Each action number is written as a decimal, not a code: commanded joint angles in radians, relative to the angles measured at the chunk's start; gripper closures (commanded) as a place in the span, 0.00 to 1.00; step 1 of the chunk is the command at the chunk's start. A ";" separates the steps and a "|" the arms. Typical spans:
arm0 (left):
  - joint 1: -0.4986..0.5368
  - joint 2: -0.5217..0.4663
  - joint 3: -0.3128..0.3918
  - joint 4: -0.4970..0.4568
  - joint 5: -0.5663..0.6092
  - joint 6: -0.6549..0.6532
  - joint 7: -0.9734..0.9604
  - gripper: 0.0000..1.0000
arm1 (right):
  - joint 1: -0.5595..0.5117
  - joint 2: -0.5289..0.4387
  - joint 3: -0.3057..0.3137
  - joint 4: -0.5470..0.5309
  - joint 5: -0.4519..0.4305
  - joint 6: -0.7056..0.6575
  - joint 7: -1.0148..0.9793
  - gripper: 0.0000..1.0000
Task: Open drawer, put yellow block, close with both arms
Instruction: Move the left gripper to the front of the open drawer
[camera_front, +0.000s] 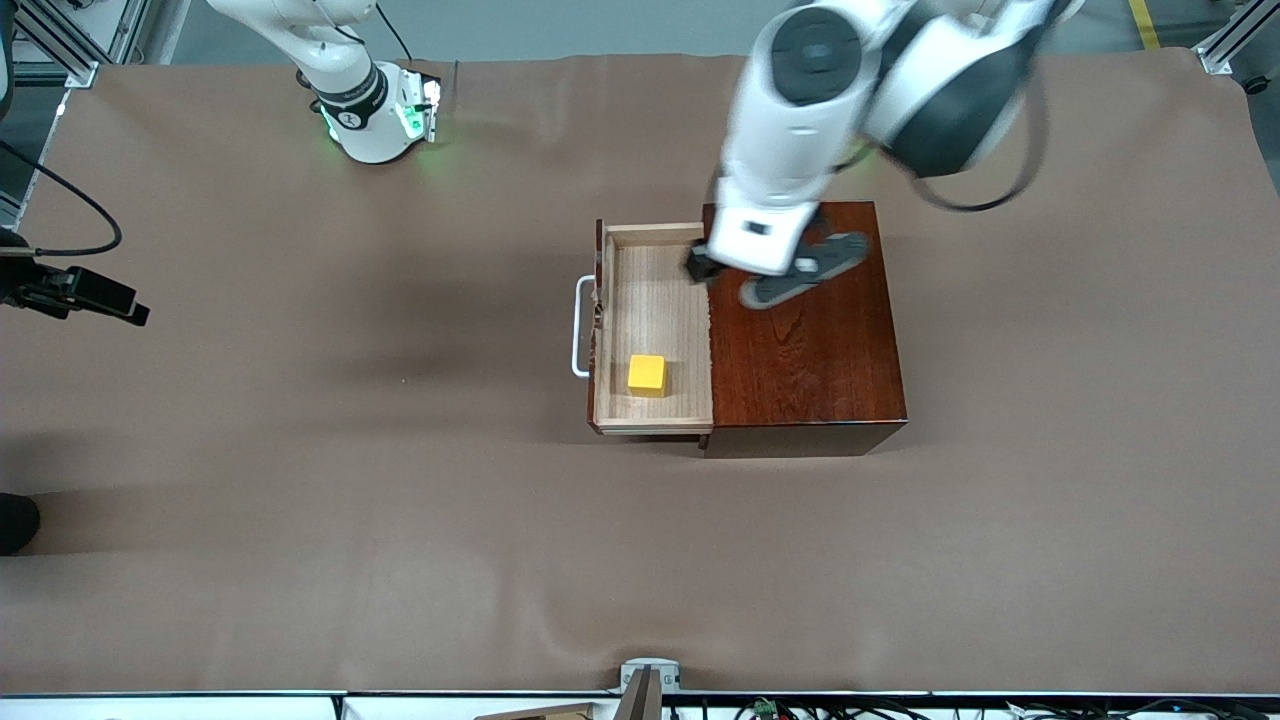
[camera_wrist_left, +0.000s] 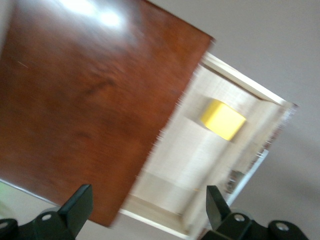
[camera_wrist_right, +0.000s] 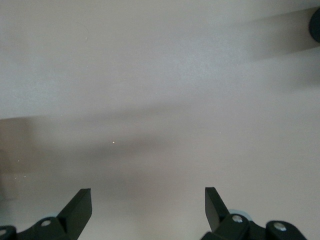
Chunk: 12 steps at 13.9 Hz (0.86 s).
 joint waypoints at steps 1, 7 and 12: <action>-0.084 0.093 0.012 0.069 0.016 0.110 -0.219 0.00 | -0.009 -0.006 0.008 0.008 -0.018 -0.011 0.016 0.00; -0.221 0.253 0.028 0.136 0.024 0.310 -0.780 0.00 | -0.009 -0.008 0.005 0.017 -0.018 -0.049 0.010 0.00; -0.382 0.336 0.180 0.138 0.022 0.374 -1.142 0.00 | -0.007 -0.009 0.008 0.028 -0.045 -0.054 0.004 0.00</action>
